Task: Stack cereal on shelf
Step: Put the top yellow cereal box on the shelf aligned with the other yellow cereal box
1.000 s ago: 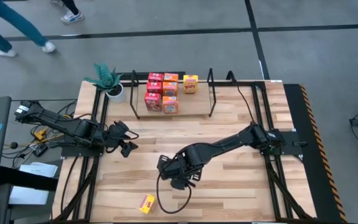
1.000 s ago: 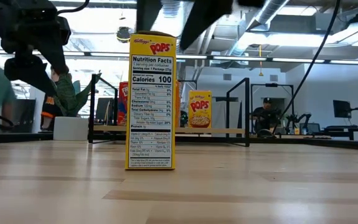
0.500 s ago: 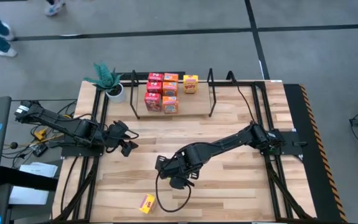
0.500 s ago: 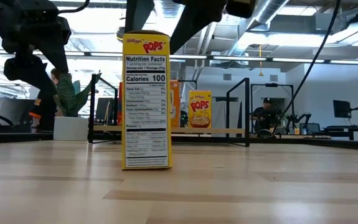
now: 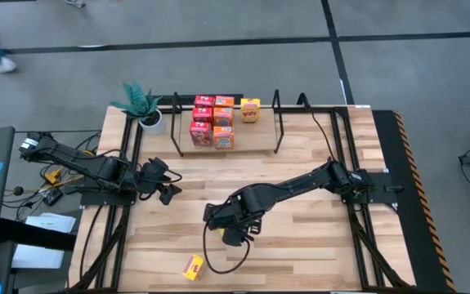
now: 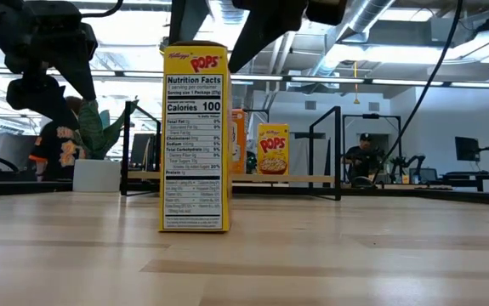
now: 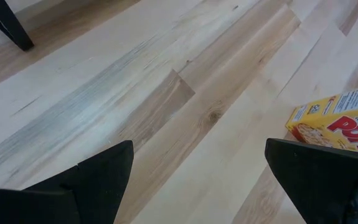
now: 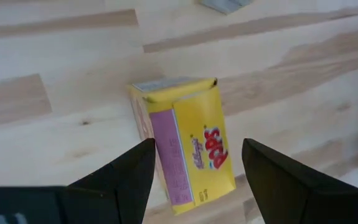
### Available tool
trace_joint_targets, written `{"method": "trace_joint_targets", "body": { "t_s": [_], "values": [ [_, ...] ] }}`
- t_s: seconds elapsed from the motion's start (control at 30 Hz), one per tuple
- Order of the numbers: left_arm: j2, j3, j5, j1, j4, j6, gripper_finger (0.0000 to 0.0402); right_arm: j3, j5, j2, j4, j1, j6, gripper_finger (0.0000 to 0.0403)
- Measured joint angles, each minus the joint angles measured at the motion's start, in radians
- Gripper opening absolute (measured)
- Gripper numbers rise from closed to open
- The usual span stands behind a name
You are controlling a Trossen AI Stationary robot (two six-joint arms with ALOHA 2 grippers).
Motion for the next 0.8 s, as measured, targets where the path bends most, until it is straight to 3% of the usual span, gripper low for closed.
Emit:
{"method": "trace_joint_targets", "body": {
  "t_s": [0.47, 0.8],
  "values": [
    [0.000, 0.000, -0.019, 0.000, 0.000, 0.001, 0.0355, -0.106, 0.011, 0.001, 0.039, -0.004, 0.009, 0.0264],
    [0.000, 0.000, -0.024, 0.000, 0.000, 0.001, 0.0355, -0.105, 0.054, 0.000, 0.031, -0.004, 0.061, 0.0237]
  ]
}}
